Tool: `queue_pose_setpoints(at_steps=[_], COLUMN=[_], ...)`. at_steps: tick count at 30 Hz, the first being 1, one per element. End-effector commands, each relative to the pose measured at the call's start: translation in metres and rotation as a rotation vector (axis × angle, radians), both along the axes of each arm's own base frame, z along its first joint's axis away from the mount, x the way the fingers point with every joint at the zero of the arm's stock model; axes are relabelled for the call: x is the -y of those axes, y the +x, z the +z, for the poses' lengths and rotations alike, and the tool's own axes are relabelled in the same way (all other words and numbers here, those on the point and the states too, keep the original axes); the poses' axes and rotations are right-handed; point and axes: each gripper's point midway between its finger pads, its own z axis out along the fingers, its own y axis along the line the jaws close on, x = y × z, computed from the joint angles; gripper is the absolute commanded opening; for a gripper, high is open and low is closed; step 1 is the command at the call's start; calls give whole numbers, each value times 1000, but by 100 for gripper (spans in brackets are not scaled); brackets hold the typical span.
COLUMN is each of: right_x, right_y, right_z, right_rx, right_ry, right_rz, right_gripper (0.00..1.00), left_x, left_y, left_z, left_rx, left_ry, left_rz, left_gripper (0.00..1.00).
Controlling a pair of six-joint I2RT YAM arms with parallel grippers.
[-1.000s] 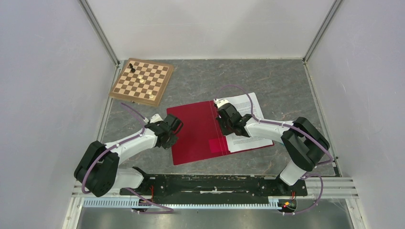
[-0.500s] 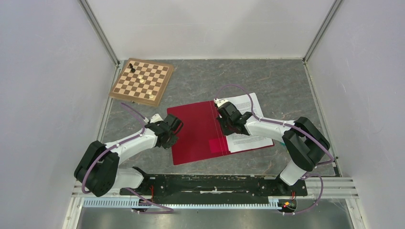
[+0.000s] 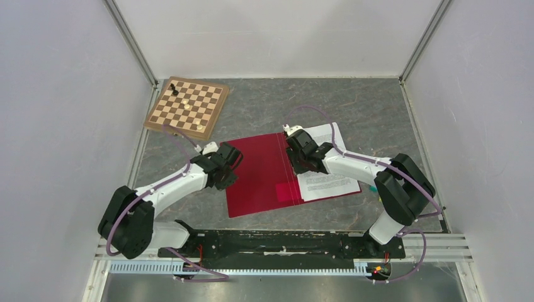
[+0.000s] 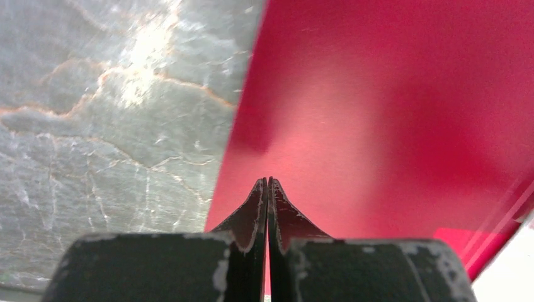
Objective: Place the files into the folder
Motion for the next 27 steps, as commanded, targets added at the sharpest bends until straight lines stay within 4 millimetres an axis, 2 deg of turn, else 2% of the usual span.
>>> queue_pose_setpoints(at_steps=[1,6,9,13,18,23,27], right_x=[-8,-17,-21,-22,-29,-31,-28], right_y=[17,18,20,23,24,22,22], right_z=[22,18,14,7,-2,-12,-19], right_rx=[89,105,110,113,108,99,93], right_ry=[-7,-21,-37,-65,-78,-100,-133], right_rz=[-14,0,3,-3,-2,-6,-15], right_gripper=[39,39,39,39,37,29,28], left_x=[17,11,3,-3,-4,-8,-8], left_y=[24,39,45,49,50,51,48], left_z=[42,65,67,63,51,44,37], left_rx=[110,166,161,134,101,96,87], left_ry=[-33,-47,-74,-108,-157,-158,-166], left_rz=[-127,-155,-160,-190,-219,-220,-227], left_gripper=[6,28,38,47,53,55,57])
